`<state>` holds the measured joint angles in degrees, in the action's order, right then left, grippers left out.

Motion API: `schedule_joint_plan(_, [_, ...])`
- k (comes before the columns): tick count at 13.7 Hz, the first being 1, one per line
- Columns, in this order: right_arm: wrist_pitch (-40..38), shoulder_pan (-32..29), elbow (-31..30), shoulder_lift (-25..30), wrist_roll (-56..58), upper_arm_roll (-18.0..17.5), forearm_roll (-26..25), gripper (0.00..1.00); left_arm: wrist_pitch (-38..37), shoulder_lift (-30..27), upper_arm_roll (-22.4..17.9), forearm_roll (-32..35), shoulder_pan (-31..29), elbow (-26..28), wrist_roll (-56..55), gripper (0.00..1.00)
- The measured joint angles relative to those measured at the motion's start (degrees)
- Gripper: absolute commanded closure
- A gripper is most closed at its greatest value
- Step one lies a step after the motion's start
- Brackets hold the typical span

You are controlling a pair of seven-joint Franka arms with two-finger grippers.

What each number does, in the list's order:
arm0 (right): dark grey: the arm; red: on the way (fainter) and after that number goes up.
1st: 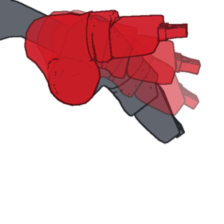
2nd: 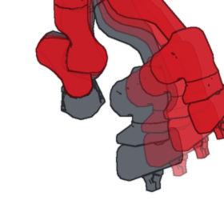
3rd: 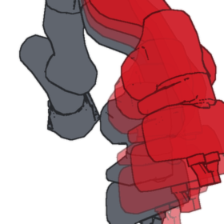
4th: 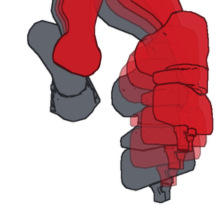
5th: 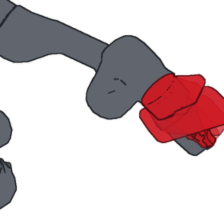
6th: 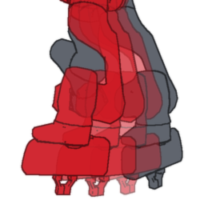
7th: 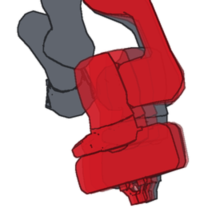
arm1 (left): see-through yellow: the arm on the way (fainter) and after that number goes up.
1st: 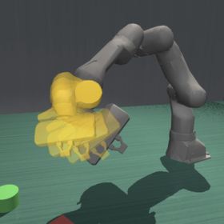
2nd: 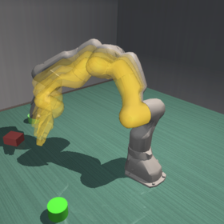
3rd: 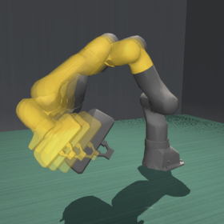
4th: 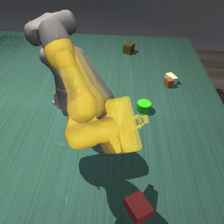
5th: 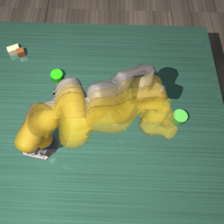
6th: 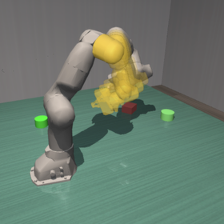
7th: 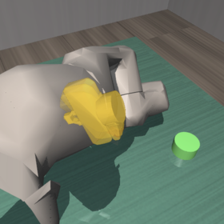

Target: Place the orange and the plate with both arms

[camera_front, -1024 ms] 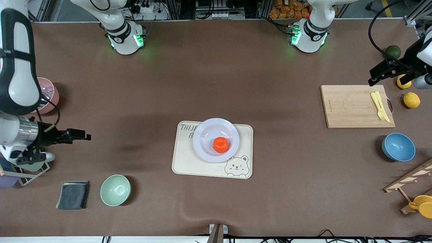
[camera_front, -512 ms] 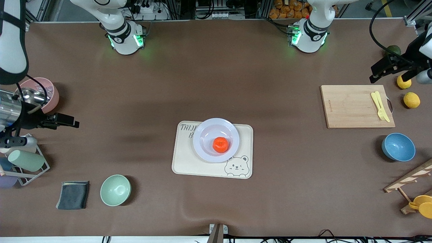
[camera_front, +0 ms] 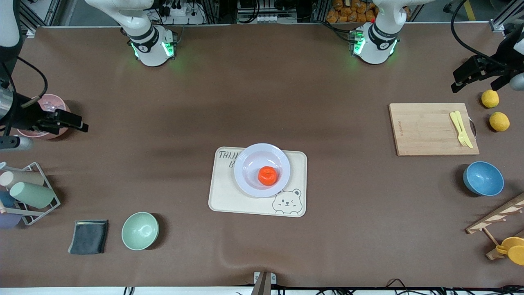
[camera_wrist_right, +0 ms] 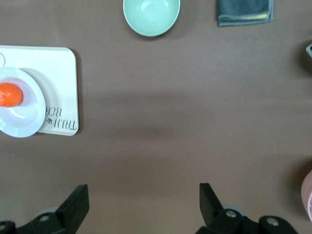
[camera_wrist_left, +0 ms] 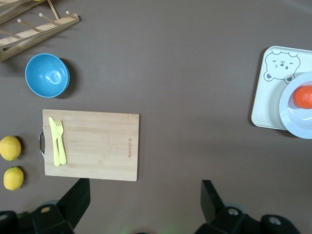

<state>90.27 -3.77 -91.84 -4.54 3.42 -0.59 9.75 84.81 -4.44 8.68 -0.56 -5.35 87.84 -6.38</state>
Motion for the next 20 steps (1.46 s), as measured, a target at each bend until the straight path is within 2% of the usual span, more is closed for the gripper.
schedule_joint_plan(4, [0.4, -0.02, -8.32, 8.58, -0.26, 0.1, -0.96, 0.0, -0.26, -0.02, 0.0, 0.0, -0.05, 0.01, 0.0, 0.0])
schedule_joint_plan(6, [2.22, -0.01, -10.35, 10.82, -0.34, -0.03, -2.86, 0.0, -0.3, -0.03, 0.06, 0.0, 0.01, 0.01, 0.0, 0.0])
schedule_joint_plan(10, [5.9, 0.25, -10.79, 9.57, -0.5, -0.33, -4.41, 0.0, -0.3, -0.04, 0.06, 0.0, 0.05, 0.01, 0.94, 0.0])
schedule_joint_plan(20, [5.95, 1.84, -6.46, 5.9, -2.02, -0.36, -6.67, 0.0, -0.3, 0.15, -0.03, 0.0, -0.04, 0.17, 1.78, 0.0])
